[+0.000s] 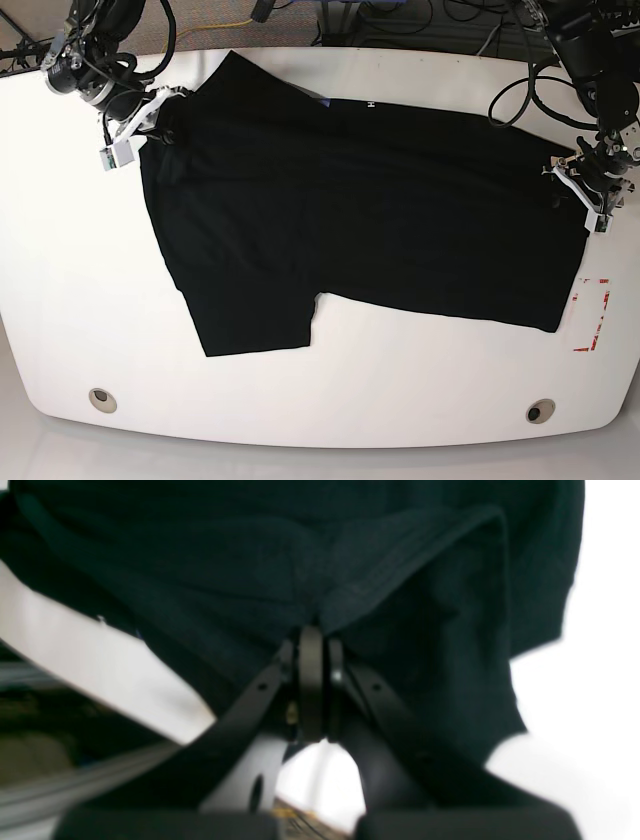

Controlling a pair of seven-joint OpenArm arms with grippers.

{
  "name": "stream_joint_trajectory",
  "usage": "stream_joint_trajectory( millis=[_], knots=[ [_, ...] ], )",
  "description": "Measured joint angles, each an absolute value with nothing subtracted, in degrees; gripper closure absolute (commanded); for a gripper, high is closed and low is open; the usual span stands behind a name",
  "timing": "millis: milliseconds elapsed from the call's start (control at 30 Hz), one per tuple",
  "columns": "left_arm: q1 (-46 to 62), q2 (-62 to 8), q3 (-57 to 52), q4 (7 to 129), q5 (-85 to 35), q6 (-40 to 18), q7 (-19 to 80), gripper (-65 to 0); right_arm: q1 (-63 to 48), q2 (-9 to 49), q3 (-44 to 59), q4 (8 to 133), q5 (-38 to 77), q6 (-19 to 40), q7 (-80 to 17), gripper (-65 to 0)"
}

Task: Fold the T-shirt properly
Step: 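Lift the held edge with both grippers and pull it away from the hem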

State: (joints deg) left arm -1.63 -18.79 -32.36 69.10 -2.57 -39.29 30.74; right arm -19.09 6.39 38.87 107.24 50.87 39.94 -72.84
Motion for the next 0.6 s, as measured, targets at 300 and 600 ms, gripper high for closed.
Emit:
stream_joint_trajectory(
  millis=[300,600],
  knots=[
    [-1.5,-19.6,-34.4,73.1,-12.1,-39.2,35.1,-40.3,-17.9,10.5,39.3,96.8,49.9,39.7,-69.5,-42.6],
    [-2.0,-22.2,-36.6,79.0,-22.6,-39.1,42.5,-40.3,-24.5,10.5,39.3,107.8,59.0,40.0,-69.4,-42.2]
  ],
)
